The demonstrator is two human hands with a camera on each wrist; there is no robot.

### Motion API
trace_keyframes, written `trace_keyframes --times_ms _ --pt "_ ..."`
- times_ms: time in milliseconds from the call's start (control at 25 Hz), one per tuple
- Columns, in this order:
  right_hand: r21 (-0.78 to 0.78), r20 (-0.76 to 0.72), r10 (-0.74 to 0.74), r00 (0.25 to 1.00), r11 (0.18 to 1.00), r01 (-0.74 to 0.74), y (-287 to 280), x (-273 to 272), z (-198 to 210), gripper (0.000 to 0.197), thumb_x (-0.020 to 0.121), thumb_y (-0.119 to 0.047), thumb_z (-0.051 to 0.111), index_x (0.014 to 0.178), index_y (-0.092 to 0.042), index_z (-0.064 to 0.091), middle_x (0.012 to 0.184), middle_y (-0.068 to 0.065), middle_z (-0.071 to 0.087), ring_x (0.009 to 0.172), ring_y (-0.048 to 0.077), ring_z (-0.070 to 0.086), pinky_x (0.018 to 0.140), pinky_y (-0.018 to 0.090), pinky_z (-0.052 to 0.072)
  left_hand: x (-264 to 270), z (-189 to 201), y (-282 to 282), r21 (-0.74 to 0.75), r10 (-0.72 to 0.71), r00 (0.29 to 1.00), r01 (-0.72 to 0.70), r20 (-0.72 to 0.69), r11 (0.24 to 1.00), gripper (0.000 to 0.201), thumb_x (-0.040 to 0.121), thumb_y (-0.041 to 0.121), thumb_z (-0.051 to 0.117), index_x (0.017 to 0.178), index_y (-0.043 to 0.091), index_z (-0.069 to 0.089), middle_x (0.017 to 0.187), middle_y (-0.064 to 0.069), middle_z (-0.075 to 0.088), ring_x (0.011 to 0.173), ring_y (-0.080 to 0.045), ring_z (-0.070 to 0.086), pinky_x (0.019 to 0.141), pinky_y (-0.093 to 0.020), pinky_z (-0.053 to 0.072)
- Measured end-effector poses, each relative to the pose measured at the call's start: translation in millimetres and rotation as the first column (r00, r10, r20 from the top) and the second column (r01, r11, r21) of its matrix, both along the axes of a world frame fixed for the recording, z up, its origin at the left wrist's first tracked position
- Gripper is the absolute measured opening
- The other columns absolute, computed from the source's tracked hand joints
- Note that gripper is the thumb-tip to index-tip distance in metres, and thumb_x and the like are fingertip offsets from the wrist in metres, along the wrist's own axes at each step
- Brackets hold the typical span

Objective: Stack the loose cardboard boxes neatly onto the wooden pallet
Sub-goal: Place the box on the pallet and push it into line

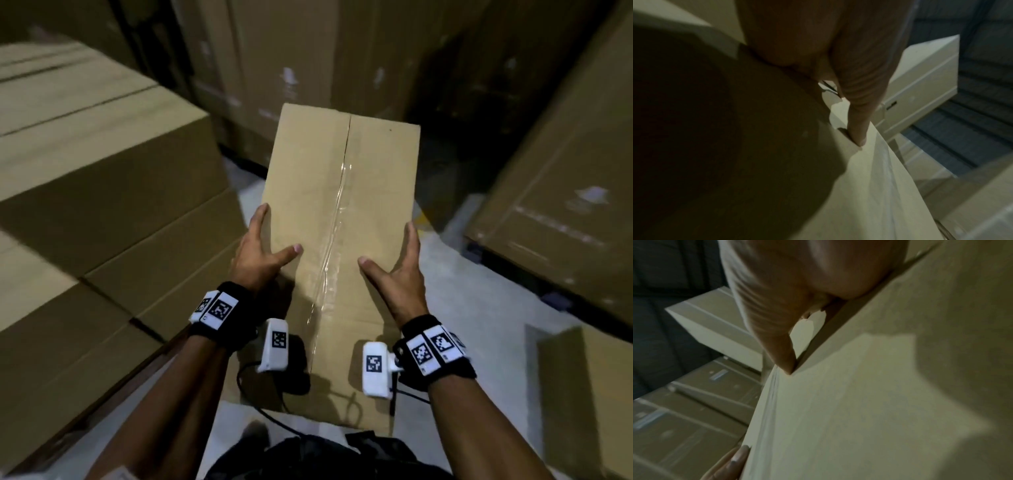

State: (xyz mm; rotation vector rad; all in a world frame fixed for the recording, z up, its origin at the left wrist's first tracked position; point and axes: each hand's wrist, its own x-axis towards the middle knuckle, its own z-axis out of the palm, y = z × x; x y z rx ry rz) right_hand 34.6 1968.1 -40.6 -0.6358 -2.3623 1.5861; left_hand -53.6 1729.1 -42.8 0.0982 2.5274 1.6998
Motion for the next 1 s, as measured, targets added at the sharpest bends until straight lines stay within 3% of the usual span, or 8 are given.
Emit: trace_keyframes --times_ms 80,240,360,560,640,760,920,1000 --pt "-0.013 -0.032 0.089 0.996 0.996 -0.09 -43.3 2.7 7.5 0.104 0.075 -0.047 0.08 0.152 -0.053 0.009 0.157 -0.008 0.04 0.138 0.022 0.045 0.116 0.045 0.036 22.5 6.0 -49.9 -0.002 0.091 0.996 -0.091 -0.009 0.996 0.105 0.059 0.064 0.078 0.146 0.057 0.019 0.154 0.003 0.039 0.136 -0.028 0.043 0.106 -0.055 0.043" --pt "-0.016 -0.078 0.204 0.976 0.978 -0.206 -139.7 20.7 21.7 0.101 0.063 -0.059 0.073 0.141 -0.068 0.009 0.155 -0.009 0.043 0.138 0.023 0.046 0.115 0.048 0.038 68.7 15.7 -147.9 -0.014 0.237 0.969 -0.238 -0.063 0.971 0.103 0.062 0.061 0.076 0.149 0.052 0.02 0.157 0.004 0.035 0.141 -0.025 0.037 0.114 -0.052 0.034" --pt "-0.022 -0.111 0.264 0.958 0.963 -0.268 -219.8 48.5 27.8 0.101 0.064 -0.058 0.073 0.142 -0.069 0.01 0.156 -0.012 0.04 0.14 0.022 0.044 0.116 0.049 0.036 110.2 17.9 -229.3 0.001 0.302 0.948 -0.303 -0.106 0.953 0.103 0.063 0.06 0.075 0.151 0.047 0.021 0.157 0.005 0.036 0.141 -0.021 0.038 0.114 -0.041 0.032" --pt "-0.055 -0.117 0.309 0.944 0.947 -0.317 -340.6 106.2 28.0 0.1 0.077 -0.042 0.078 0.15 -0.058 0.012 0.158 -0.014 0.036 0.137 0.013 0.042 0.117 0.045 0.035 184.6 20.6 -351.3 0.057 0.352 0.933 -0.349 -0.077 0.935 0.095 0.067 0.058 0.078 0.143 0.063 0.021 0.158 0.008 0.032 0.14 -0.022 0.036 0.113 -0.051 0.036" --pt "-0.063 -0.112 0.314 0.943 0.945 -0.322 -377.0 123.4 26.9 0.102 0.075 -0.042 0.078 0.151 -0.057 0.012 0.158 -0.011 0.039 0.138 0.016 0.044 0.116 0.045 0.037 209.1 16.6 -386.3 0.061 0.365 0.928 -0.361 -0.074 0.93 0.094 0.072 0.05 0.08 0.145 0.06 0.022 0.159 0.008 0.029 0.14 -0.02 0.034 0.113 -0.049 0.037" --pt "-0.033 -0.079 0.354 0.932 0.933 -0.357 -424.2 141.4 23.5 0.103 0.073 -0.044 0.079 0.147 -0.062 0.01 0.157 -0.008 0.04 0.138 0.02 0.045 0.115 0.049 0.038 238.8 9.1 -429.8 0.143 0.419 0.907 -0.411 -0.03 0.9 0.098 0.062 0.054 0.082 0.143 0.063 0.026 0.158 0.012 0.027 0.138 -0.02 0.037 0.108 -0.049 0.043" --pt "-0.104 -0.088 0.448 0.89 0.884 -0.455 -473.2 150.3 22.1 0.104 0.079 -0.03 0.082 0.148 -0.062 0.011 0.157 -0.008 0.04 0.134 0.017 0.047 0.114 0.049 0.04 266.1 5.7 -475.1 0.099 0.513 0.857 -0.506 -0.054 0.857 0.099 0.072 0.04 0.085 0.151 0.042 0.026 0.15 0.009 0.038 0.136 -0.018 0.042 0.11 -0.05 0.04" --pt "-0.112 -0.085 0.504 0.859 0.852 -0.511 -494.8 147.4 19.3 0.106 0.078 -0.031 0.083 0.146 -0.066 0.01 0.16 -0.011 0.034 0.138 0.019 0.042 0.115 0.051 0.037 279.6 5.6 -494.4 0.154 0.569 0.822 -0.558 -0.035 0.816 0.094 0.074 0.038 0.085 0.149 0.049 0.028 0.15 0.012 0.035 0.133 -0.015 0.041 0.106 -0.04 0.046"
